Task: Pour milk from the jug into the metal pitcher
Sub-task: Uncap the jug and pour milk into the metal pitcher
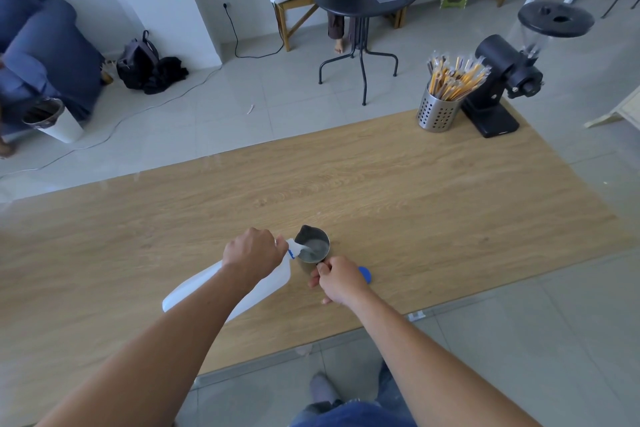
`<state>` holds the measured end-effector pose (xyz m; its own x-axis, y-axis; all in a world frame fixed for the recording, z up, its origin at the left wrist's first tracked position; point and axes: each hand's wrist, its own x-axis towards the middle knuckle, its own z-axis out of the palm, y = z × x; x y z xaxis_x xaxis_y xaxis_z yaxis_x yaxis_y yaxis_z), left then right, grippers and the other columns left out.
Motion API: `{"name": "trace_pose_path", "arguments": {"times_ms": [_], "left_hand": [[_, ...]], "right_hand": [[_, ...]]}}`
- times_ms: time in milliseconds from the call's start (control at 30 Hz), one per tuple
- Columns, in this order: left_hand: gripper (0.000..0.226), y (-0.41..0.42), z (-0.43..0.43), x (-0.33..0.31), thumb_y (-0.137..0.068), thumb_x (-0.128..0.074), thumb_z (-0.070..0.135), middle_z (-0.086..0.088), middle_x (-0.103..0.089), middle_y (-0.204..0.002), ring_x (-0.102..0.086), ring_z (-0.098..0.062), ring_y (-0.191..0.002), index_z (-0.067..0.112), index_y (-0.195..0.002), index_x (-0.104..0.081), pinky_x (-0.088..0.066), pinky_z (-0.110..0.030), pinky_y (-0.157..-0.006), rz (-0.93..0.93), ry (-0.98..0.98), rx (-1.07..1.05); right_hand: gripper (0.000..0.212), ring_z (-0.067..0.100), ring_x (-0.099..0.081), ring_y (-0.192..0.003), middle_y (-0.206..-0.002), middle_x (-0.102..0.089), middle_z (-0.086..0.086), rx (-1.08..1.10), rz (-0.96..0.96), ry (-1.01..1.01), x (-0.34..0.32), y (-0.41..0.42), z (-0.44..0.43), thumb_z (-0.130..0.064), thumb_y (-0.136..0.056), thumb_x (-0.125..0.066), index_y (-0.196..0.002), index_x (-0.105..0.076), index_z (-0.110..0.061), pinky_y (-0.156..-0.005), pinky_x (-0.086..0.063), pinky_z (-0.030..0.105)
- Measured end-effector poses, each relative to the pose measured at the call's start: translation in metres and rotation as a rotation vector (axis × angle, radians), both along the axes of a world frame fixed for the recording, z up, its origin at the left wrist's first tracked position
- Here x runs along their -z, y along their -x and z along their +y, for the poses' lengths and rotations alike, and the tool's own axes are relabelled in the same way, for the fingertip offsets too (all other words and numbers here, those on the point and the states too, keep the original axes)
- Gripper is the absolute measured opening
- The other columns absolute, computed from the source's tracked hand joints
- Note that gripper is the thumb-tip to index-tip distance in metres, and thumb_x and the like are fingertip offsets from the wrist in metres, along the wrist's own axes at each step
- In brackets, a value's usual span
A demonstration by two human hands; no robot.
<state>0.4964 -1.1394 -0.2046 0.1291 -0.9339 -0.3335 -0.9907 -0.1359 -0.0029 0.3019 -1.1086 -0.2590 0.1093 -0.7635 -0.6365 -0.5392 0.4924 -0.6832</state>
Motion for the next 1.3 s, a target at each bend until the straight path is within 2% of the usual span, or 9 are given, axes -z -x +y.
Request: {"name": "trace_pose_path", "arguments": {"times_ms": [133,233,433,633,733,800,967,1067,1300], "left_hand": [[0.060,0.001,-0.001,-0.001,-0.114,-0.035,0.049,-0.002,-0.059,-0.078,-0.061,-0.024,-0.070,0.013,-0.070,-0.055,-0.047,-0.034,-0.069,-0.007,-0.010,0.001],[0.059,0.001,-0.001,-0.002,-0.113,-0.035,0.049,-0.002,-0.060,-0.079,-0.065,-0.027,-0.075,0.013,-0.071,-0.056,-0.048,-0.034,-0.069,-0.011,-0.017,0.001],[0.058,0.001,-0.002,-0.001,-0.114,-0.036,0.048,-0.002,-0.057,-0.078,-0.060,-0.025,-0.070,0.013,-0.072,-0.056,-0.046,-0.033,-0.067,-0.021,-0.014,0.003],[0.057,0.002,-0.002,-0.002,-0.113,-0.036,0.047,-0.002,-0.058,-0.080,-0.063,-0.027,-0.075,0.013,-0.072,-0.056,-0.047,-0.034,-0.069,-0.014,-0.023,0.002],[0.055,0.003,-0.002,-0.004,-0.113,-0.036,0.046,-0.002,-0.057,-0.080,-0.064,-0.028,-0.078,0.014,-0.072,-0.054,-0.047,-0.035,-0.070,-0.008,-0.032,-0.005],[0.055,0.004,-0.002,-0.005,-0.113,-0.036,0.046,-0.002,-0.057,-0.080,-0.064,-0.028,-0.078,0.014,-0.072,-0.054,-0.048,-0.035,-0.071,-0.012,-0.035,-0.004],[0.056,0.005,-0.002,-0.005,-0.114,-0.035,0.046,-0.002,-0.057,-0.079,-0.061,-0.024,-0.072,0.013,-0.072,-0.054,-0.047,-0.035,-0.068,-0.034,-0.038,0.005],[0.057,0.005,-0.003,-0.005,-0.114,-0.034,0.047,-0.002,-0.058,-0.079,-0.053,-0.019,-0.063,0.013,-0.073,-0.055,-0.046,-0.034,-0.067,-0.051,-0.047,0.007],[0.053,0.006,-0.005,-0.007,-0.113,-0.036,0.043,-0.003,-0.057,-0.079,-0.049,-0.018,-0.061,0.013,-0.073,-0.054,-0.044,-0.033,-0.067,-0.054,-0.060,0.002]], "right_hand": [[0.031,0.025,-0.082,-0.098,-0.101,-0.084,-0.005,0.002,0.000,-0.008,0.001,0.000,-0.001,-0.026,-0.119,-0.047,-0.113,-0.074,-0.012,-0.068,-0.069,0.029],[0.032,0.024,-0.082,-0.099,-0.099,-0.084,-0.006,0.004,-0.009,-0.012,0.003,0.000,-0.001,-0.026,-0.119,-0.047,-0.115,-0.075,-0.010,-0.074,-0.071,0.034],[0.032,0.026,-0.084,-0.097,-0.098,-0.084,-0.007,0.005,-0.003,-0.017,0.007,0.000,-0.001,-0.027,-0.119,-0.047,-0.116,-0.074,-0.010,-0.078,-0.071,0.038],[0.032,0.026,-0.082,-0.085,-0.102,-0.084,-0.005,0.006,0.002,-0.012,0.003,0.001,-0.001,-0.026,-0.119,-0.047,-0.118,-0.073,-0.009,-0.065,-0.067,0.026],[0.031,0.029,-0.084,-0.098,-0.099,-0.084,-0.007,0.003,-0.003,-0.017,0.007,0.000,-0.001,-0.027,-0.119,-0.047,-0.118,-0.074,-0.010,-0.078,-0.071,0.038],[0.031,0.028,-0.083,-0.099,-0.099,-0.083,-0.008,-0.003,-0.002,-0.018,0.008,0.000,-0.001,-0.027,-0.119,-0.047,-0.118,-0.074,-0.010,-0.080,-0.071,0.041],[0.032,0.028,-0.083,-0.098,-0.102,-0.084,-0.006,0.001,-0.001,-0.021,0.008,0.000,-0.001,-0.027,-0.119,-0.047,-0.117,-0.074,-0.011,-0.077,-0.071,0.037],[0.031,0.027,-0.084,-0.095,-0.097,-0.084,-0.010,-0.007,0.007,-0.014,0.010,0.000,-0.001,-0.027,-0.118,-0.047,-0.115,-0.074,-0.012,-0.080,-0.071,0.041],[0.032,0.026,-0.083,-0.100,-0.096,-0.083,-0.009,0.008,-0.015,-0.017,0.010,-0.001,-0.001,-0.027,-0.118,-0.048,-0.115,-0.075,-0.009,-0.078,-0.071,0.041]]}}
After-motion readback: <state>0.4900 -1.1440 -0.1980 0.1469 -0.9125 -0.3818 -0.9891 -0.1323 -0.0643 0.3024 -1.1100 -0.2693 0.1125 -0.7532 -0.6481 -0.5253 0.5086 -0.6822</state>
